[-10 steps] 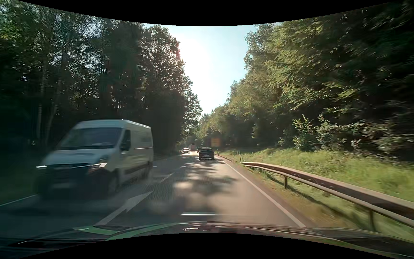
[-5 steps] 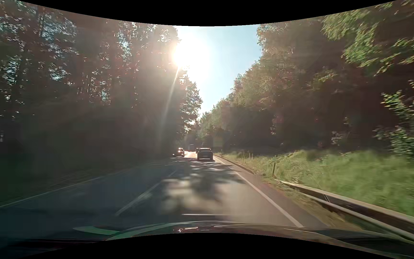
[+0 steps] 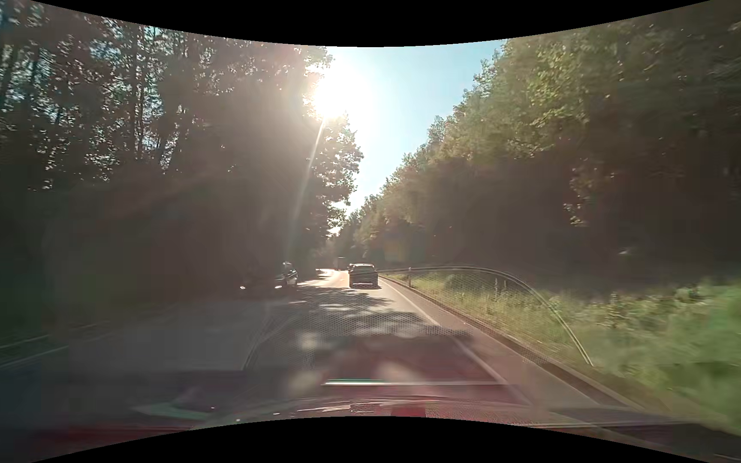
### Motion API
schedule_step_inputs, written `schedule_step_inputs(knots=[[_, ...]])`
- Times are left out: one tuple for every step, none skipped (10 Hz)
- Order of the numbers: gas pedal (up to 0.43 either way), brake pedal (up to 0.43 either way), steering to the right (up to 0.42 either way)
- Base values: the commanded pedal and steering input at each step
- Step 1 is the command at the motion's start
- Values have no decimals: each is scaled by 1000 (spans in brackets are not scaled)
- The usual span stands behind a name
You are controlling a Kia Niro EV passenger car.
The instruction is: Follow the waypoints while adhering to traffic rules and regulations
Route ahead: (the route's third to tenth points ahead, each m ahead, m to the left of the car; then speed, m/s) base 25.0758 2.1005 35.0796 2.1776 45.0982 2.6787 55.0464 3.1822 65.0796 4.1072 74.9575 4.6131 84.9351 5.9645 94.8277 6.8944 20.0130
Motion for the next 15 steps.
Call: schedule_step_inputs(knots=[[189,0,-6],[189,0,-6],[189,0,-6],[189,0,-6],[189,0,-6],[189,0,-6],[189,0,-6],[189,0,-6],[177,0,-7],[177,0,-7],[177,0,-8],[169,0,-9],[169,0,-9],[169,0,-9],[169,0,-9]])
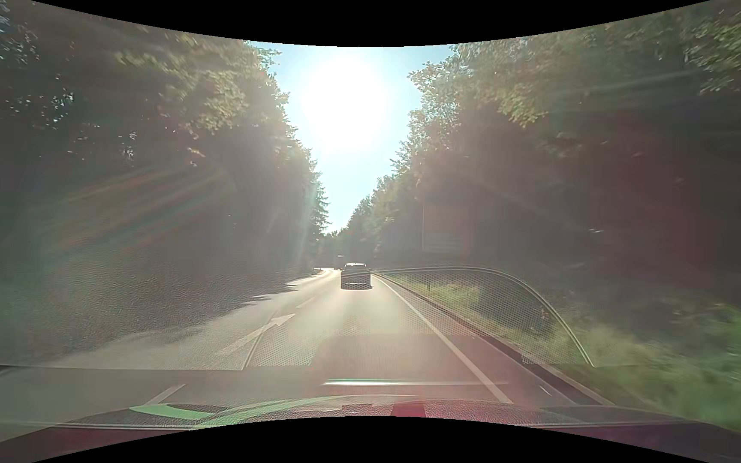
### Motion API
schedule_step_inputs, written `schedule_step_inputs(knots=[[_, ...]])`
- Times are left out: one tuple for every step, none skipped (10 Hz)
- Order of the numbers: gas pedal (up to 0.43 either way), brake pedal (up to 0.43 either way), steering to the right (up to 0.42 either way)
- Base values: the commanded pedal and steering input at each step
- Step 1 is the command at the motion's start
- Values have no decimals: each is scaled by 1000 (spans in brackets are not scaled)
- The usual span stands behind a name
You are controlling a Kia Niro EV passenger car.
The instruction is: Follow the waypoints while adhering to traffic rules and regulations
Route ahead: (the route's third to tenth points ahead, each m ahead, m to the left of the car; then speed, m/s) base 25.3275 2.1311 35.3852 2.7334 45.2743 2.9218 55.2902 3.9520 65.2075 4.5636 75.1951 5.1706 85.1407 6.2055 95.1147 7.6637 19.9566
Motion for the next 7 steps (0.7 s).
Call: schedule_step_inputs(knots=[[169,0,-9],[169,0,-8],[169,0,-8],[157,0,-8],[157,0,-7],[157,0,-7],[157,0,-8]])
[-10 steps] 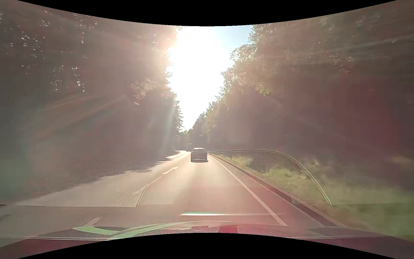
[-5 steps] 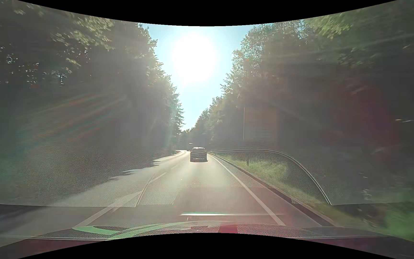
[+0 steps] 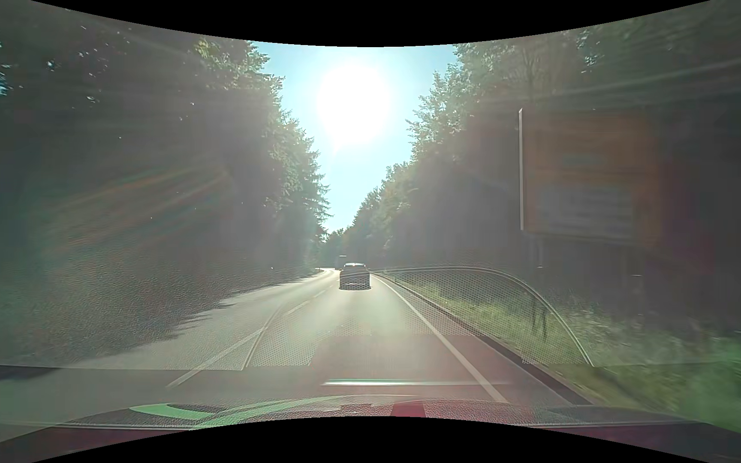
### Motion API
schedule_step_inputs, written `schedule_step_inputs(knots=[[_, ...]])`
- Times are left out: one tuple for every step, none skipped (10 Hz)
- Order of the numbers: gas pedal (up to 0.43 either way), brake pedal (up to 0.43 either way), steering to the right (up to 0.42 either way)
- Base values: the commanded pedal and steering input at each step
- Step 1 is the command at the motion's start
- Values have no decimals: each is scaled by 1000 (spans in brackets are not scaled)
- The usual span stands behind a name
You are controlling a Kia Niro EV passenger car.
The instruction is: Follow the waypoints while adhering to traffic rules and regulations
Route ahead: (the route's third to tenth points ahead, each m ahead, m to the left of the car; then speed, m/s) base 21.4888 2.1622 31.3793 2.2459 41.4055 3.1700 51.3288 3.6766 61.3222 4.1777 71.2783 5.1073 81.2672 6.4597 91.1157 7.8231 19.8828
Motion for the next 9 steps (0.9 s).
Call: schedule_step_inputs(knots=[[157,0,-8],[157,0,-8],[157,0,-8],[157,0,-8],[157,0,-8],[157,0,-8],[157,0,-8],[157,0,-8],[157,0,-8]])
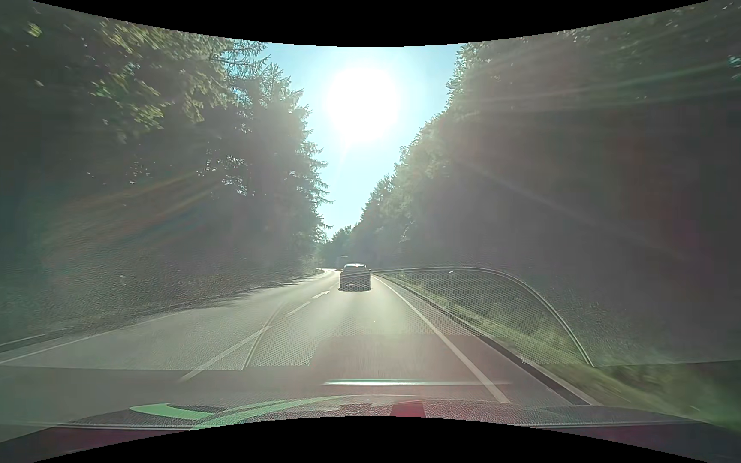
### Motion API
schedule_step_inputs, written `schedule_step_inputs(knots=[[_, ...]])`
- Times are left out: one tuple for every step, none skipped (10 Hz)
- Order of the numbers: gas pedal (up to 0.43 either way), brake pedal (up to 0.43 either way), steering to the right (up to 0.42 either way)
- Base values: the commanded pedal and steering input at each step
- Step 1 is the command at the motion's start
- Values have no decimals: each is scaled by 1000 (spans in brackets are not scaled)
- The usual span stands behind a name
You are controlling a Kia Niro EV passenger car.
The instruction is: Follow the waypoints while adhering to traffic rules and regulations
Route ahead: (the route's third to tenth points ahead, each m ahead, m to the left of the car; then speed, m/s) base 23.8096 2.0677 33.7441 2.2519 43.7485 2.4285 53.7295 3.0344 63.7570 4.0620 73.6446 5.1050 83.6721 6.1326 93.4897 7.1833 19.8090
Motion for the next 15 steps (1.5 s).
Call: schedule_step_inputs(knots=[[157,0,-8],[157,0,-8],[157,0,-8],[157,0,-8],[157,0,-8],[157,0,-8],[157,0,-8],[157,0,-8],[157,0,-8],[157,0,-8],[157,0,-8],[150,0,-8],[150,0,-8],[130,0,-7],[110,0,-8]])
